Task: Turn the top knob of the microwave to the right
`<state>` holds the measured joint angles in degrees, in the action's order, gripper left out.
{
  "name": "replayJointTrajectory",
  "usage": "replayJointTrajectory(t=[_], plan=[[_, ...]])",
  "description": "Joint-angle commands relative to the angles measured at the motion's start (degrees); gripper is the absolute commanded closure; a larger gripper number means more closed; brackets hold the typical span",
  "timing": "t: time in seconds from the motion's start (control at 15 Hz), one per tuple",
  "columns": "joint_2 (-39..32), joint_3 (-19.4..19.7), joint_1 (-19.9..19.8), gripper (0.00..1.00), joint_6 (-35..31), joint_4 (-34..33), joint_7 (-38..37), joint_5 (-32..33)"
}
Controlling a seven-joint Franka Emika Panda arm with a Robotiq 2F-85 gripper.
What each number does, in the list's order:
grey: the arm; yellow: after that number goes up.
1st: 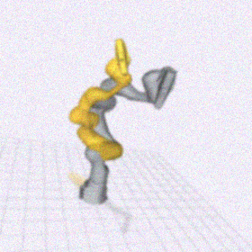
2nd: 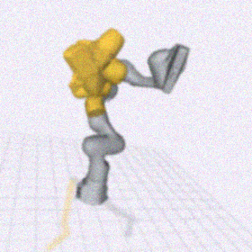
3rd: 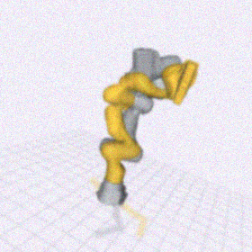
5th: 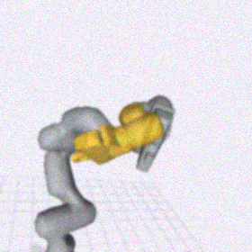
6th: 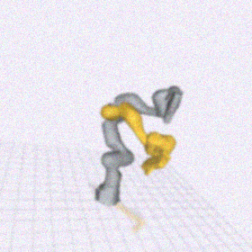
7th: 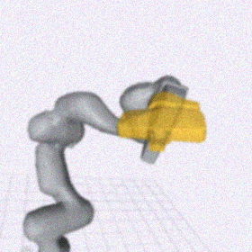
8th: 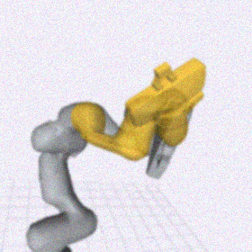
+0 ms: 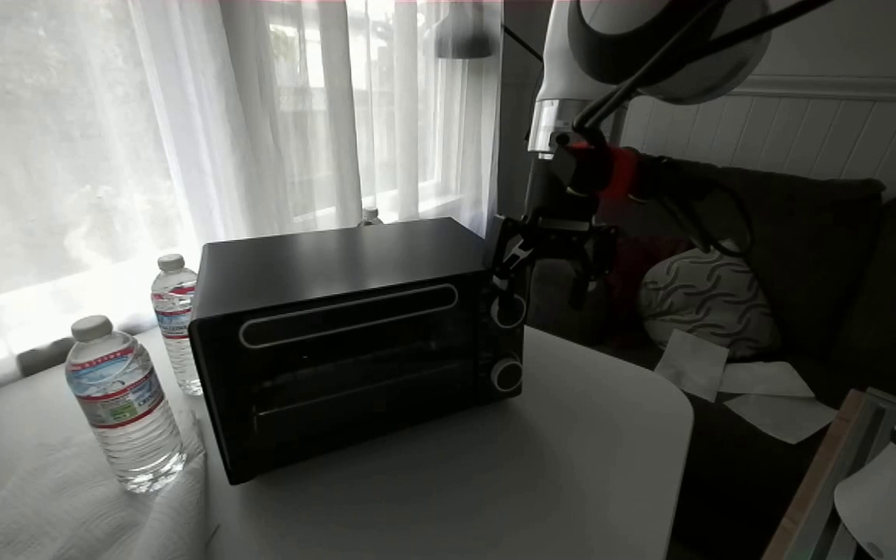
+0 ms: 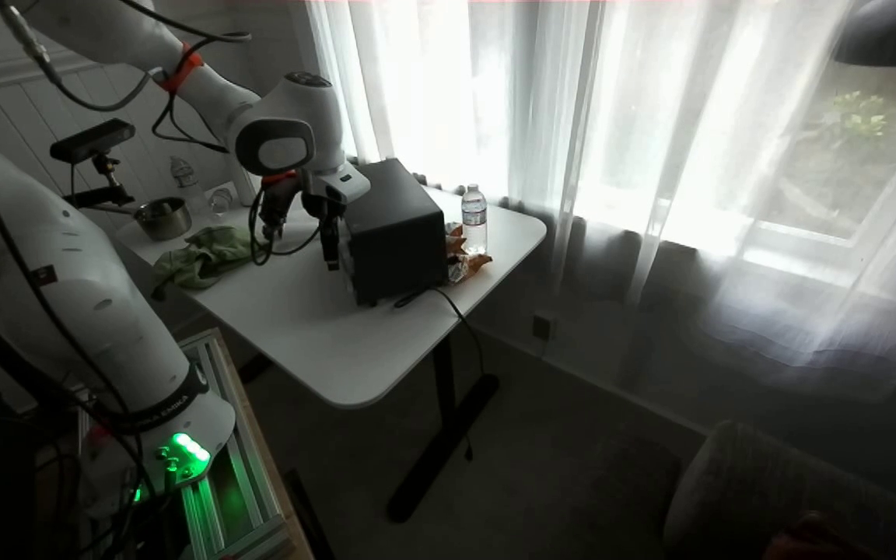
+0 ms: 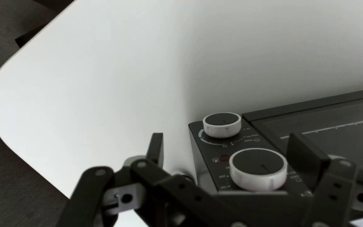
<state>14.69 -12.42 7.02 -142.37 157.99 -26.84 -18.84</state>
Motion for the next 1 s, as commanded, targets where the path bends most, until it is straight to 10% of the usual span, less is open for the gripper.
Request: replayJointTrajectory(t=[0.0,0.93], plan=[[-0.5,0.9,1.1,0.0,-2.3,0.0,0.6,-1.7],[-2.8,0.5,0.3,0.0,-6.3,0.0,-0.1,2.1]])
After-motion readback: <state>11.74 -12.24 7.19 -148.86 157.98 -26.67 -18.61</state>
